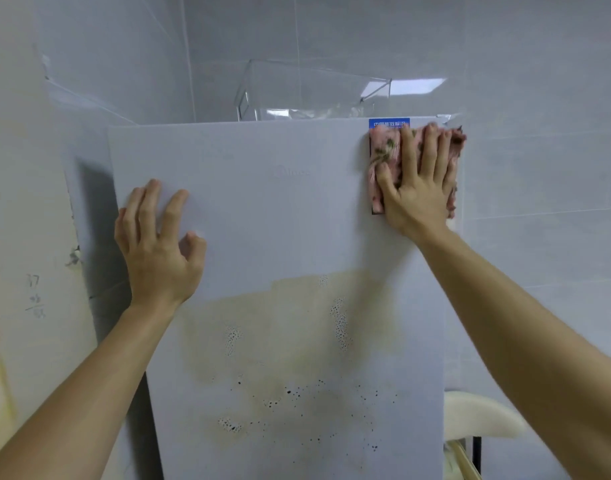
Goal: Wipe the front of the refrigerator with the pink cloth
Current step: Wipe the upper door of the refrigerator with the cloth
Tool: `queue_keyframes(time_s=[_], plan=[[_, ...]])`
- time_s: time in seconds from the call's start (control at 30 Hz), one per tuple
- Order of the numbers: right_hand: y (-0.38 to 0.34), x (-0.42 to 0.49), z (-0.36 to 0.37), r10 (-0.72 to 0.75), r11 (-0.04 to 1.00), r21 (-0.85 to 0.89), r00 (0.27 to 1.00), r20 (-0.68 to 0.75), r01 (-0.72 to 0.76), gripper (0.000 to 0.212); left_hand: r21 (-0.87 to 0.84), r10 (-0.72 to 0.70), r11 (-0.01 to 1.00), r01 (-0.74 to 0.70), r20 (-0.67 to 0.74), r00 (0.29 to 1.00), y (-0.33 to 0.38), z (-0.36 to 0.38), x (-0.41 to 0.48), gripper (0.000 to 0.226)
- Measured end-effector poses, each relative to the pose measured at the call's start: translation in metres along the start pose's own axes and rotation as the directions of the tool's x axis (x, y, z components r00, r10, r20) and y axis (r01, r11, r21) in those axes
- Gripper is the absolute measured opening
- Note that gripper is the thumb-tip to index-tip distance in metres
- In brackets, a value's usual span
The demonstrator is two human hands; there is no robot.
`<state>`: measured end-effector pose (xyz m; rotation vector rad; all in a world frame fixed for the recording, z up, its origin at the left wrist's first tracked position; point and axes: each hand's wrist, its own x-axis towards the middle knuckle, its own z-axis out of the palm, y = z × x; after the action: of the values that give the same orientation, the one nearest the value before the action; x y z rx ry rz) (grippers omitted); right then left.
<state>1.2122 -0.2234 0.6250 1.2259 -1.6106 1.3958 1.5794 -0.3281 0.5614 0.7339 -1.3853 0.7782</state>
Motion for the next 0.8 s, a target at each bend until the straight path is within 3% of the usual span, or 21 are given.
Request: queue_keyframes(time_s=[0.13,0.27,0.4,0.6,0.8], plan=[[0.01,0.006,0.002,-0.079,0.997,-0.017,0.996,-0.052,0.078,0.07,0.01,-0.003,1.0,0.004,-0.014,1.0,0.0,0.002,-0.001,0.056],[0.046,-0.07,0.023,-0.079,0.997,-0.026,0.981,-0.177,0.075,0.066,0.005,-0.023,1.0,0.023,-0.001,1.0,0.003,0.003,-0.002,0.057],[0.063,-0.113,0.031,-0.074,0.997,-0.042,0.984,-0.161,0.068,0.066,0.009,-0.002,1.0,0.002,-0.01,1.0,0.004,0.005,-0.003,0.058],[0.029,-0.028,0.019,-0.123,0.99,-0.098,0.972,-0.2,0.105,0.065,0.021,0.003,1.0,-0.002,-0.029,1.0,0.002,0.009,-0.004,0.059],[0.0,0.025,0.004,-0.075,0.997,-0.038,0.992,-0.102,0.071,0.067,0.025,0.021,0.999,-0.02,-0.031,0.999,-0.003,0.007,-0.003,0.058]])
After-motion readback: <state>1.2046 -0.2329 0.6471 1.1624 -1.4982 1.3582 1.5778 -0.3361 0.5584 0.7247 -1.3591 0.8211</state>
